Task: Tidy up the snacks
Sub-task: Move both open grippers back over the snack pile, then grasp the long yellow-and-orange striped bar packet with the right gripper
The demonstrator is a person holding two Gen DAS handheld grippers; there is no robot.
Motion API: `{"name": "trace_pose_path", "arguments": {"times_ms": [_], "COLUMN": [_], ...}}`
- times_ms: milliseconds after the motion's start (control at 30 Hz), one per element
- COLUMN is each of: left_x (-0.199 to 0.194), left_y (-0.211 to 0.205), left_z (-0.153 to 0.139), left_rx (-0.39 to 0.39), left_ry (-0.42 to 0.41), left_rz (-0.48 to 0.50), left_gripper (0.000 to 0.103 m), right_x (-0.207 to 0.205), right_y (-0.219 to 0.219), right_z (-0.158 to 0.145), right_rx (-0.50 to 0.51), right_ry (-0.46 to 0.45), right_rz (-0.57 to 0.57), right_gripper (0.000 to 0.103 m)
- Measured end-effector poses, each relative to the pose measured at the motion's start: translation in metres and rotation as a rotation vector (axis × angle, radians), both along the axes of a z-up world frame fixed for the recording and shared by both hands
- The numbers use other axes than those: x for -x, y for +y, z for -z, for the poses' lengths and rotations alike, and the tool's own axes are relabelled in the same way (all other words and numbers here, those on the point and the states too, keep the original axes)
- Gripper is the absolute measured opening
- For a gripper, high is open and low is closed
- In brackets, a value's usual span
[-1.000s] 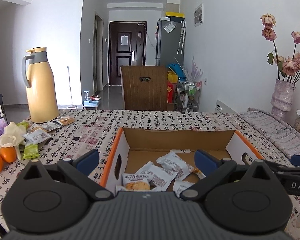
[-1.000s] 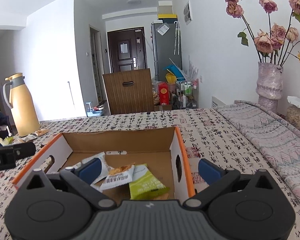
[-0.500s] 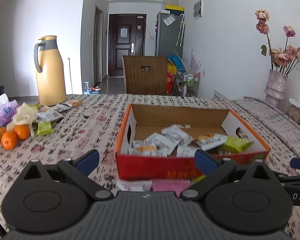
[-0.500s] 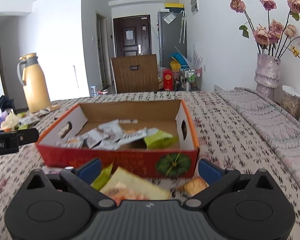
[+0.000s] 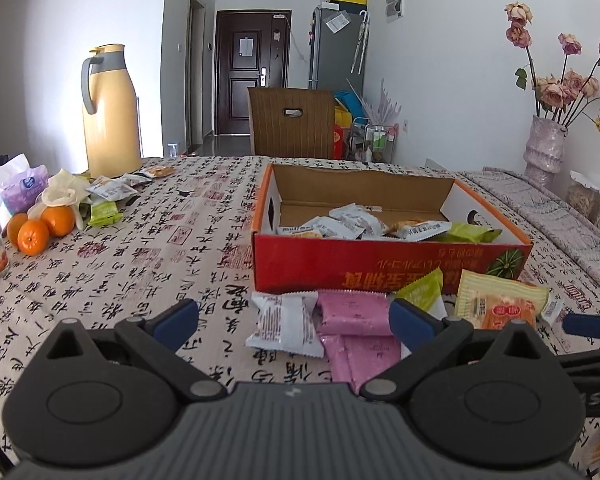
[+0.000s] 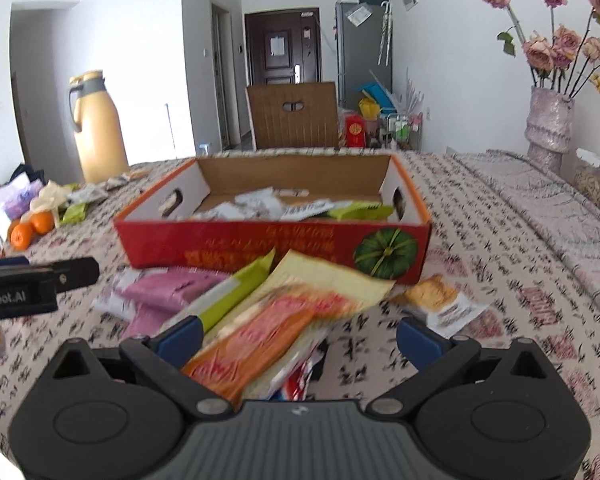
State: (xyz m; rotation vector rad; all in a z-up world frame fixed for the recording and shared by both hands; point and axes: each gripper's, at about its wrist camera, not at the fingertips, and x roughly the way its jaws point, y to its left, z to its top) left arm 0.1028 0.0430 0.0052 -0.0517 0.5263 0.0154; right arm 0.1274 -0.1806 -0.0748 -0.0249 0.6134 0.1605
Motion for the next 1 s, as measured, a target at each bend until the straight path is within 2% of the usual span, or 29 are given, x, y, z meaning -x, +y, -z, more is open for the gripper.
{"name": "trace_pose_path", "arguments": {"times_ms": [200, 300, 467, 667, 867, 1000], "left_x": [0.006, 0.008, 0.009, 0.008, 0.006, 0.003], "left_y": [0.003, 0.005, 0.004, 0.002, -0.001, -0.005], "left_z": [0.000, 0.001, 0.003, 0.006, 0.008, 0.009], "left_rx": [0.005, 0.007, 0.006, 0.005, 0.006, 0.003], "left_ry": [-0.002, 0.000, 0.007, 0.018, 0.029, 0.041], "left_rz": [-0.007, -0.008, -0.004, 0.001, 0.005, 0.010], "left_gripper": [0.103, 0.103, 0.103, 0.103, 0.103, 0.103], "right_x": [-0.003, -0.003, 0.000, 0.005, 0.008, 0.009], "right_y": [0.018, 0.023, 0.024, 0.007, -0.007, -0.020], "right_z": [0.016, 0.020, 0.021, 0.014, 0.005, -0.003], "right_rx": [0.006, 0.022, 0.018, -0.048, -0.107, -0.146], "right_ry": [0.019, 0.014, 0.006, -0.018, -0.052, -0.080], "right_rz": [0.023, 0.019, -0.025, -0.033, -0.029, -0.017], "right_gripper": [0.101, 0.086, 0.049, 0.034, 0.023, 0.019]}}
